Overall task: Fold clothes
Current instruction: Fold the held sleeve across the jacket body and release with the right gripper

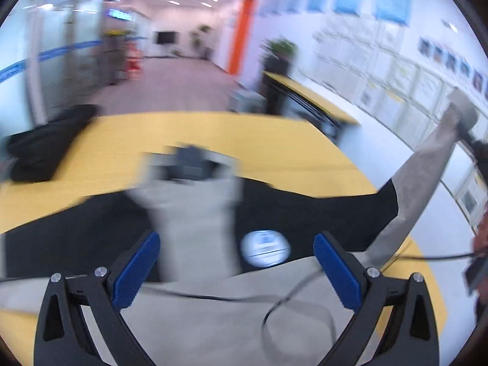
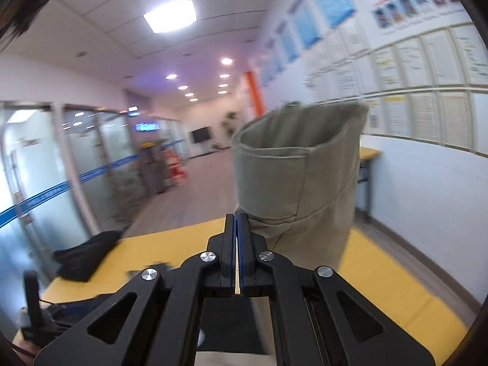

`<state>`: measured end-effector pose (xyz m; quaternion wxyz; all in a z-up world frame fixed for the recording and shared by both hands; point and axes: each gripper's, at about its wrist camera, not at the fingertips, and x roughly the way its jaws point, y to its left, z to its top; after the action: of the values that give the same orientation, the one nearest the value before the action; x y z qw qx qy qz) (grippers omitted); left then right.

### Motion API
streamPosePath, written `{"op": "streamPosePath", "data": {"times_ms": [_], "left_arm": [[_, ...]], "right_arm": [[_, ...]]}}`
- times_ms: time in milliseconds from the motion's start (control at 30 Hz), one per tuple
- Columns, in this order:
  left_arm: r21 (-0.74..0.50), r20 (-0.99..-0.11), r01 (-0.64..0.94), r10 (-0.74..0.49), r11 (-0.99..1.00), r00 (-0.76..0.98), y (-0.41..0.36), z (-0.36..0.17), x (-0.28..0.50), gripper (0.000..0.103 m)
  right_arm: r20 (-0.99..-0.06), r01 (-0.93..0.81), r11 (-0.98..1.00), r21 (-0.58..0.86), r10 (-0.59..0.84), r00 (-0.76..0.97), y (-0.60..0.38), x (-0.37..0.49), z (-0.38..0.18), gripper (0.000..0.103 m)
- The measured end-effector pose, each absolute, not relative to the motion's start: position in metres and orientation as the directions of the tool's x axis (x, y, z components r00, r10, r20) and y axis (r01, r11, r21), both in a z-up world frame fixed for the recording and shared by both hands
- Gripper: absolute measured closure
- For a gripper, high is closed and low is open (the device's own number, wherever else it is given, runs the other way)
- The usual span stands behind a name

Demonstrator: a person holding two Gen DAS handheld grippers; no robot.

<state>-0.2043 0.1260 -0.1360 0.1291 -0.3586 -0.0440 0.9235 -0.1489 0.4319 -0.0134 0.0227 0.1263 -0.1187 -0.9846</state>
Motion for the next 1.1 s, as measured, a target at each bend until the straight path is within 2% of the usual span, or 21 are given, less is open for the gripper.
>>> {"op": "streamPosePath", "data": {"times_ms": [100,233,400,567,767,800,867,900,933,1067,1100], "left_arm": [[-0.135,-0.653,-0.119,0.179,-0.984,-0.736,0.015,-0.108,-0.181,0.000],[-0.097,-0.661,-0.066,0.114,-0.993,-0.741,-0.108,-0.100,-0.152,0.000],[-0.095,-0.686,-0.031,0.088,-0.995,-0.723,-0.213,-0.110,-0.099,0.000],[-0.124,-0.708,-0.044,0.120,-0.991,-0.696,-0.259,-0.144,-0.081,0.000],[-0.150,-0.699,-0.122,0.192,-0.981,-0.688,-0.249,-0.167,-0.099,0.000],[-0.152,-0.695,-0.139,0.206,-0.979,-0.689,-0.245,-0.168,-0.103,0.000],[-0.156,-0.683,-0.177,0.235,-0.972,-0.691,-0.235,-0.169,-0.112,0.000],[-0.160,-0.677,-0.194,0.251,-0.968,-0.692,-0.230,-0.170,-0.116,0.000],[-0.172,-0.669,-0.208,0.269,-0.963,-0.693,-0.224,-0.172,-0.119,0.000],[-0.188,-0.668,-0.227,0.294,-0.955,-0.684,-0.201,-0.186,-0.130,0.000],[-0.193,-0.671,-0.225,0.296,-0.955,-0.680,-0.196,-0.190,-0.131,0.000]], "right_arm": [[-0.256,0.134,-0.963,0.235,-0.194,-0.947,0.340,-0.162,-0.018,0.102],[-0.325,0.250,-0.946,0.205,-0.307,-0.894,0.210,-0.193,-0.061,0.102],[-0.518,0.351,-0.930,0.111,-0.356,-0.778,0.077,-0.222,-0.171,0.102],[-0.687,0.440,-0.895,0.071,-0.364,-0.629,0.017,-0.224,-0.269,0.103],[-0.698,0.498,-0.866,0.053,-0.389,-0.602,-0.022,-0.190,-0.286,0.102],[-0.686,0.478,-0.876,0.066,-0.388,-0.616,-0.016,-0.189,-0.280,0.096],[-0.671,0.414,-0.904,0.105,-0.372,-0.641,0.000,-0.197,-0.271,0.058],[-0.669,0.388,-0.913,0.123,-0.365,-0.647,0.008,-0.206,-0.268,0.030],[-0.672,0.372,-0.918,0.137,-0.362,-0.646,0.016,-0.216,-0.269,0.022],[-0.694,0.365,-0.918,0.154,-0.363,-0.622,0.026,-0.243,-0.279,0.022],[-0.701,0.372,-0.916,0.152,-0.365,-0.612,0.025,-0.247,-0.282,0.027]]}}
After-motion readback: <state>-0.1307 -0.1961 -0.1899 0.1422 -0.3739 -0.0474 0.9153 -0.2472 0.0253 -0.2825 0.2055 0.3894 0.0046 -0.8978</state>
